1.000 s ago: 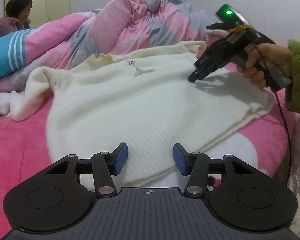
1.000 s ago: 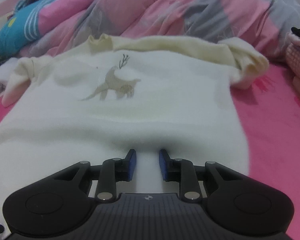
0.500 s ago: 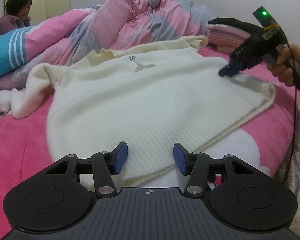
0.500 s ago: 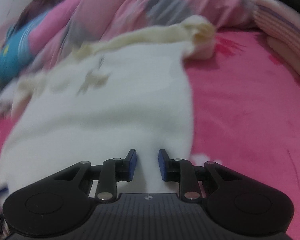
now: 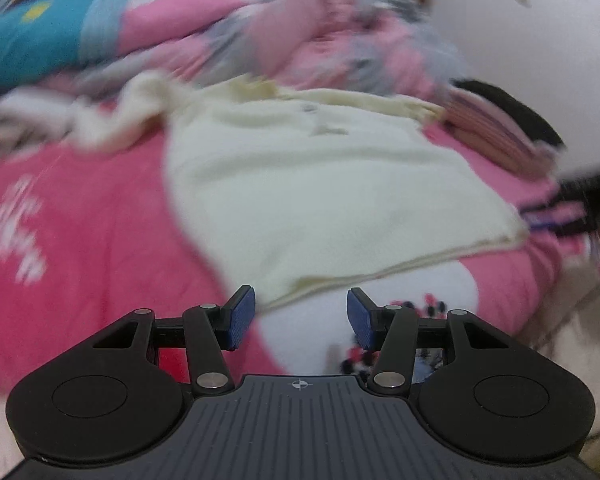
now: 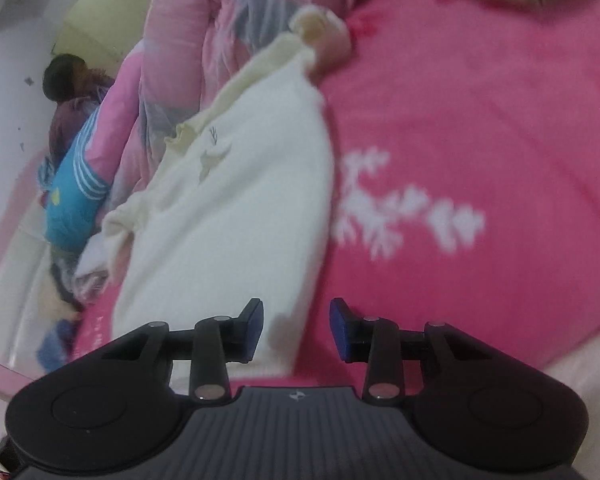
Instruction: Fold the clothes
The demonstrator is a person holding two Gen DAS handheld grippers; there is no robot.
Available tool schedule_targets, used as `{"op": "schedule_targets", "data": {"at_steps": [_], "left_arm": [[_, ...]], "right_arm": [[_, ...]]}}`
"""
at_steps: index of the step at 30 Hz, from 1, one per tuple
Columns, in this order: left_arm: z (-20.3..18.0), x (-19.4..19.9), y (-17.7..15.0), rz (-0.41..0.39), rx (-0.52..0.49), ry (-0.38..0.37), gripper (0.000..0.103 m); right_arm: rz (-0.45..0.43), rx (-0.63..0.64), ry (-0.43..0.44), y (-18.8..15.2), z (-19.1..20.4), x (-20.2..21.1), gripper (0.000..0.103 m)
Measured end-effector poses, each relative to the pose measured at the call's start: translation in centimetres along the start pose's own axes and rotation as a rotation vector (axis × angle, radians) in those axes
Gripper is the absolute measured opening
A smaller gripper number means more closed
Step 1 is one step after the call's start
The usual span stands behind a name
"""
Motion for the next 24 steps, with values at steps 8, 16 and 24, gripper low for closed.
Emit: {"op": "schedule_targets", "data": {"at_steps": [8,16,24], "left_arm": [[3.3,-0.9,0.3,-0.028,0.301,-0.046,0.05],[4.1,-3.4,-0.3,0.033,0.363,-0.021,0.019],[4.0,-1.8,0.7,-0.022,0.362,0.028,0.005]], "right_arm": [[0.045,-0.103,0.07,-1.0,-0.8,-0.7,0.039],[0.087,-0.145,0.111,-1.4,-0.5,-2.2,0.038],[0.036,-0.066,0.092,-1.5,0.3,-2.5,0.008]]}}
Point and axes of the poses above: each gripper's, at about its wrist camera, not at the fingertips, and x roughly against the way its jaws point, z to its left, y to its top, the point moved 10 cm from there along -x, roughly the way its jaws point, and after that the axes turned 12 degrees about -x, right-handed, at the moved point
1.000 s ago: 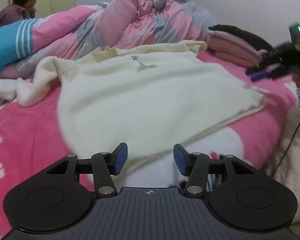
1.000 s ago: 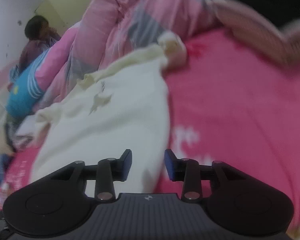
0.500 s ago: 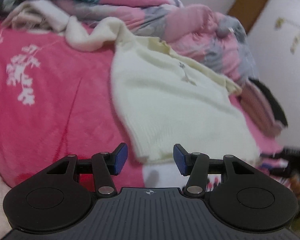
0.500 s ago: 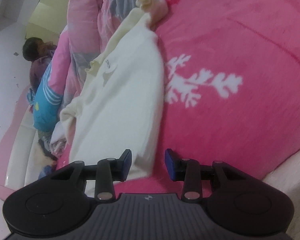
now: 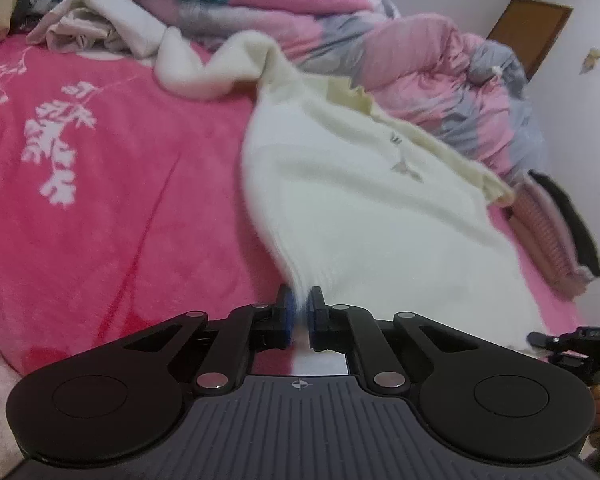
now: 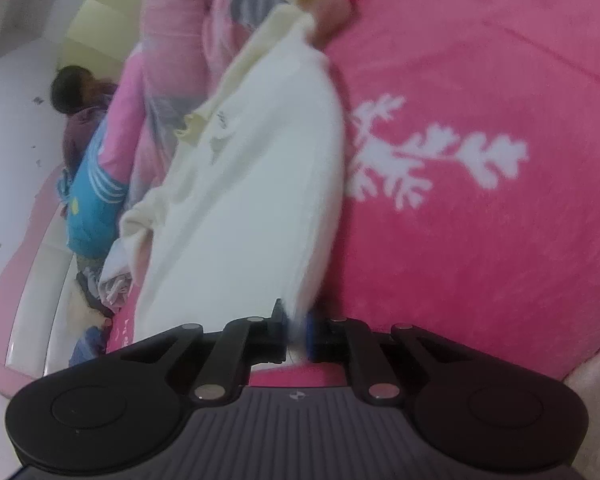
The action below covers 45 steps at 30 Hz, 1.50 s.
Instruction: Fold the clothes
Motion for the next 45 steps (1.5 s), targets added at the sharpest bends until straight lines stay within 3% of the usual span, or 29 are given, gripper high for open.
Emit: {"op": "schedule_targets", "data": {"at_steps": [17,21,28,31,35,38,40,42,45], "left_arm": [[-1.8,3.9,-0.8,0.069,0.009,-0.083,0.004],[-1.5,4.1,-1.2,0.079,-0.005,-0.073,0.004],[0.6,2.1,-2.3,0.115,-0.023,-0.026,0.004],[0.8,1.6,-3.1,0.132,-0.07,-0.03,0.005],[0.8,3.0,-2.9,0.081,-0.231,0.042,0.023],[1.1,4.8,-1.8,0.022,-0.311,0.106,0.024],[1.2,5.5,-0.6,-0.021,-0.33,0.127,0.026],[0.2,5.3,0.5,-0.064,-0.346,0.096,0.03],[-2.4,3.2,1.3,-0.082,-0.36,0.023,0.031]], "right_arm": [[-0.026,0.003,0.042,-0.6,0.0,5.5,0.007],[-0.026,-0.017,0.04,-1.0,-0.4,6.3,0.006],[-0.009,-0.051,-0.004,-1.4,-2.7,4.2,0.006],[-0.021,-0.041,-0.022,-1.6,-3.2,4.2,0.007],[-0.009,-0.026,-0.045,-1.6,-3.8,4.5,0.011],[-0.122,0.109,-0.134,-0.8,-2.9,7.1,0.022],[-0.203,0.218,-0.184,-0.2,-1.6,8.8,0.023],[-0.22,0.32,-0.17,-0.4,0.7,8.6,0.023],[-0.196,0.505,-0.12,-2.2,5.1,5.3,0.023]]}}
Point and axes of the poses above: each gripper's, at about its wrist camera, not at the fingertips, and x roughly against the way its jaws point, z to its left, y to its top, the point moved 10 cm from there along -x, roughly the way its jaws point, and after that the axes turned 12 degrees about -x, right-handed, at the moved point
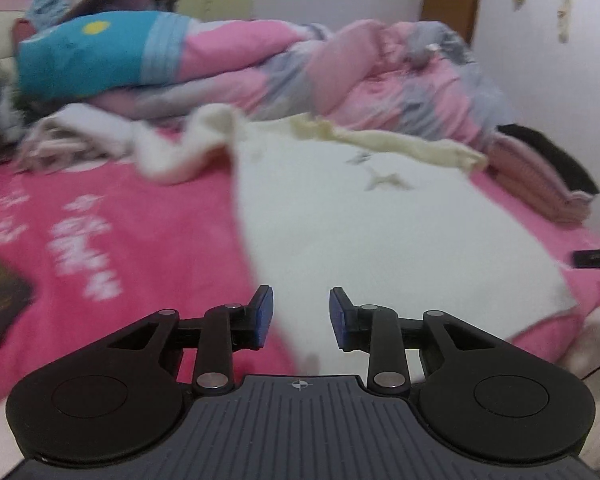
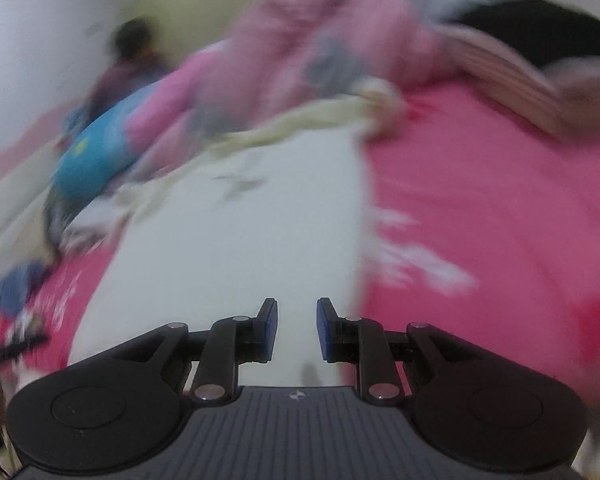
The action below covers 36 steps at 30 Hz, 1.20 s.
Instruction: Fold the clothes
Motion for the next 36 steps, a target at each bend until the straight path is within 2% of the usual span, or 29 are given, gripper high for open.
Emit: {"op": "schedule_targets", "data": {"at_steps": [2,6,9,11,13,14,16,18,20,23,25,27,30,32,36], "left_arm": [[-1.2,-1.7,0.2,0.005,-0.002,-0.032,0.031],[-0.2,-4.6,-1.9,0.101,0.025,-0.008,0.028],[2.2,-3.0,-1.7,0.077,0.083,0.017,0.023],[3.5,-1.9,-1.4,0.057,0.101,0.038,0.029],[3.5,-0.8,-0.1,0.024,0.035,0.068,0.029],[3.2,-0.6,0.5,0.011,0.029,0.05,0.029],[2.0,-1.0,1.8,-0.008,-0.005,0.006,0.029],[0.2,-2.0,2.2,-0.004,-0.048,-0.026,0.029],[-1.0,-3.3,1.2,0.023,-0.079,-0.04,0.029],[-1.4,-4.9,-1.3,0.071,-0.067,-0.042,0.029],[-1.2,-4.8,-2.2,0.044,-0.044,-0.045,0.029],[-1.1,-4.5,-2.5,0.006,-0.036,-0.058,0.029],[-0.8,-4.4,-3.2,-0.05,-0.012,-0.084,0.029],[-0.9,-4.3,-3.2,-0.077,-0.02,-0.097,0.029],[-0.7,-4.3,-2.9,-0.104,-0.023,-0.129,0.029]], "right_arm": [[0.009,0.124,0.031,-0.9,3.4,-2.4,0.023],[0.046,0.253,0.052,-3.4,5.6,-5.7,0.022],[0.054,0.229,-0.03,-3.7,2.2,-5.4,0.021],[0.033,0.166,-0.06,-2.9,0.4,-3.7,0.021],[0.012,0.104,-0.089,-2.1,-1.5,-1.9,0.022],[0.0,0.107,-0.116,-1.4,-1.8,-1.4,0.022],[-0.016,0.113,-0.101,-0.5,-0.9,-1.4,0.023],[-0.016,0.149,-0.022,0.5,2.4,-2.6,0.023],[0.005,0.216,0.075,0.9,7.0,-4.8,0.023],[0.104,0.308,0.214,-0.2,13.8,-9.1,0.023],[0.197,0.37,0.268,-1.9,17.6,-12.5,0.023],[0.276,0.46,0.265,-4.0,21.0,-16.2,0.023],[0.361,0.565,0.225,-6.5,24.0,-21.9,0.021],[0.359,0.575,0.209,-6.4,25.4,-25.2,0.02],[0.344,0.516,0.19,-3.5,28.9,-31.0,0.019]]}}
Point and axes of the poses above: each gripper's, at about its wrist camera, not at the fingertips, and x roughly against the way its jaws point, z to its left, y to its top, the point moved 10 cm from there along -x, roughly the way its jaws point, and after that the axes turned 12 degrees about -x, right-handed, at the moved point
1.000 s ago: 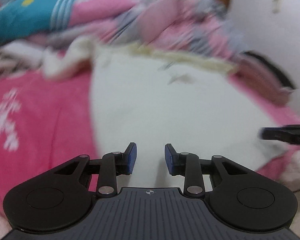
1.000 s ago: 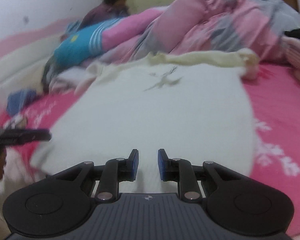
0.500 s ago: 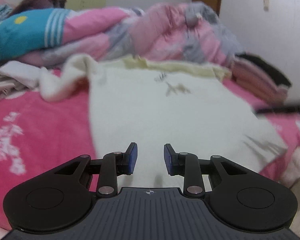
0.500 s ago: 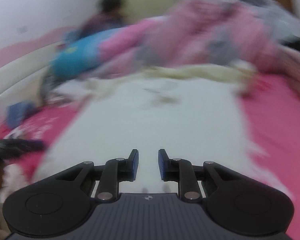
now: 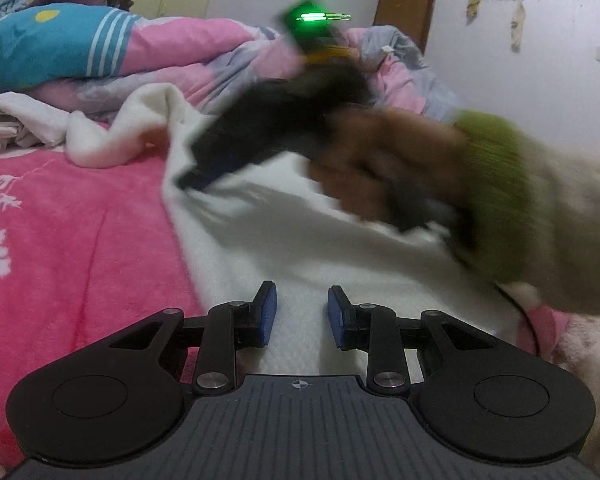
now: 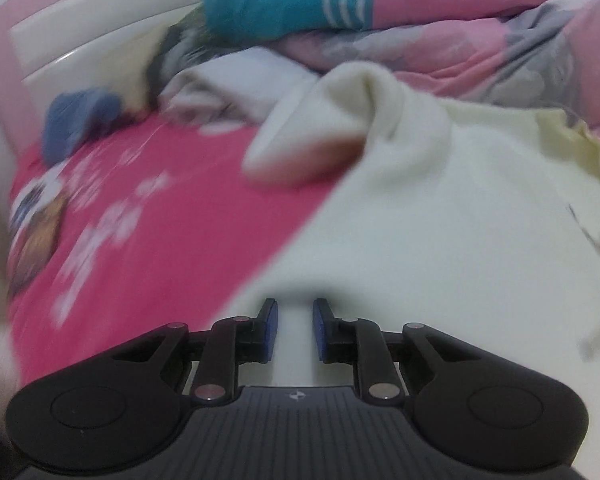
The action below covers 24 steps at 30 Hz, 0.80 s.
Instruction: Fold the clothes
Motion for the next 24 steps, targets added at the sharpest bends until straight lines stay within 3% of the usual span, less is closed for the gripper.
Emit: {"op": "schedule_targets", "data": {"at_steps": [3,7,10,13,15,18,23,24], "left_arm": [[0.2,0.0,0.2,-0.012,0.017,-0.023,0.028],[0.4,0.0,0.1,-0.018,0.033,-0.037,0.028],[0.6,-0.1,0.1,-0.02,0.048,-0.049,0.028],[0.7,-0.1,0.0,-0.02,0.06,-0.059,0.028],[0.6,-0.1,0.0,-0.021,0.05,-0.056,0.028],[0.4,-0.1,-0.1,-0.026,0.017,-0.034,0.028],[0.5,0.0,-0.1,-0.03,-0.005,-0.018,0.028],[0.6,0.2,-0.1,-0.031,0.013,-0.025,0.028]], "right_arm": [[-0.011,-0.081,0.021,3.0,-0.7,-2.9,0.019],[-0.02,-0.209,0.081,4.0,-1.9,-1.0,0.02],[-0.064,-0.214,0.035,3.4,-3.2,3.5,0.021],[0.017,-0.138,-0.038,0.7,-3.6,4.7,0.021],[0.076,-0.078,-0.102,-0.3,-3.7,2.7,0.021],[0.052,-0.078,-0.14,1.5,-4.4,-1.3,0.019],[-0.06,-0.434,-0.067,6.9,-9.0,-2.0,0.019],[-0.08,-0.474,-0.054,7.2,-9.9,-0.4,0.019]]}}
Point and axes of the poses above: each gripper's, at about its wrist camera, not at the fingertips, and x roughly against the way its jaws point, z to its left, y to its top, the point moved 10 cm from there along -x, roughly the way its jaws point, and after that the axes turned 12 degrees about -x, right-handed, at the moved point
